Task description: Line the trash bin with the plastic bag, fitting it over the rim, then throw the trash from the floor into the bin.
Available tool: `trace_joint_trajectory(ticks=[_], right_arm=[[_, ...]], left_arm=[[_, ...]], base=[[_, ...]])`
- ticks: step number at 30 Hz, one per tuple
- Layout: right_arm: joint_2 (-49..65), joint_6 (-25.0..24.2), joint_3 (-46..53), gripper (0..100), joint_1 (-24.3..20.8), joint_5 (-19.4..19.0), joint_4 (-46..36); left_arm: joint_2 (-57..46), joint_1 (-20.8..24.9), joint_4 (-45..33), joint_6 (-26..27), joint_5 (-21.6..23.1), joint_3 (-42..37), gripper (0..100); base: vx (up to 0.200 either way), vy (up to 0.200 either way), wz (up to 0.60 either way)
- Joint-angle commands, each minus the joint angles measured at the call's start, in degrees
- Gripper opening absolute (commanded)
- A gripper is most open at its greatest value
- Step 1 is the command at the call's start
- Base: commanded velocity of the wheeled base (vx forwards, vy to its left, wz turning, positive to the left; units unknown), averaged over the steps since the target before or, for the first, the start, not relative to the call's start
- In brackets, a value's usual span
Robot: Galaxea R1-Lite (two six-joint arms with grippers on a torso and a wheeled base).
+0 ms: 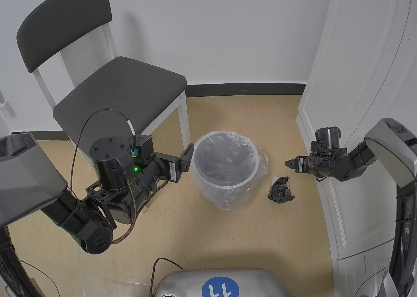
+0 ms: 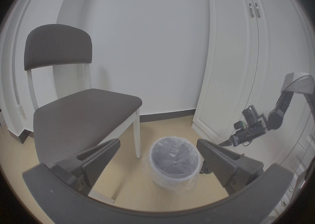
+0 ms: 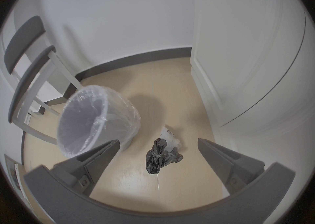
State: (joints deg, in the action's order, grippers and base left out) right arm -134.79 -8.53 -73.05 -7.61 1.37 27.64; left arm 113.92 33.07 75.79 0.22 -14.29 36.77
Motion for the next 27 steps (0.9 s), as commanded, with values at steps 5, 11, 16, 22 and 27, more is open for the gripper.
trace_joint_trajectory(ticks=[5, 11, 16, 22, 27], right_arm=[[-16.9, -7.1, -19.2, 100, -0.7, -0.3, -12.8], [-21.0, -9.0, -26.5, 100, -0.8, 0.3, -17.7], [-25.8, -9.0, -32.2, 100, -1.4, 1.4, -18.4], [-29.5, -10.1, -37.6, 100, -1.0, 2.3, -19.4], [-31.2, -11.8, -41.3, 100, -0.9, 2.5, -23.1]], left_arm=[[-6.6, -0.2, -3.3, 0.1, -1.7, -1.3, 100], [-6.8, 0.6, -3.3, 0.3, -2.3, -1.3, 100], [-6.8, 0.9, -3.2, 0.3, -2.3, -1.3, 100], [-6.6, 1.1, -3.2, 0.2, -2.3, -1.4, 100], [-6.4, 1.1, -3.1, 0.2, -2.3, -1.9, 100]], base=[[0.0, 0.0, 0.0], [0.0, 0.0, 0.0], [0.0, 0.0, 0.0], [0.0, 0.0, 0.0], [0.0, 0.0, 0.0]])
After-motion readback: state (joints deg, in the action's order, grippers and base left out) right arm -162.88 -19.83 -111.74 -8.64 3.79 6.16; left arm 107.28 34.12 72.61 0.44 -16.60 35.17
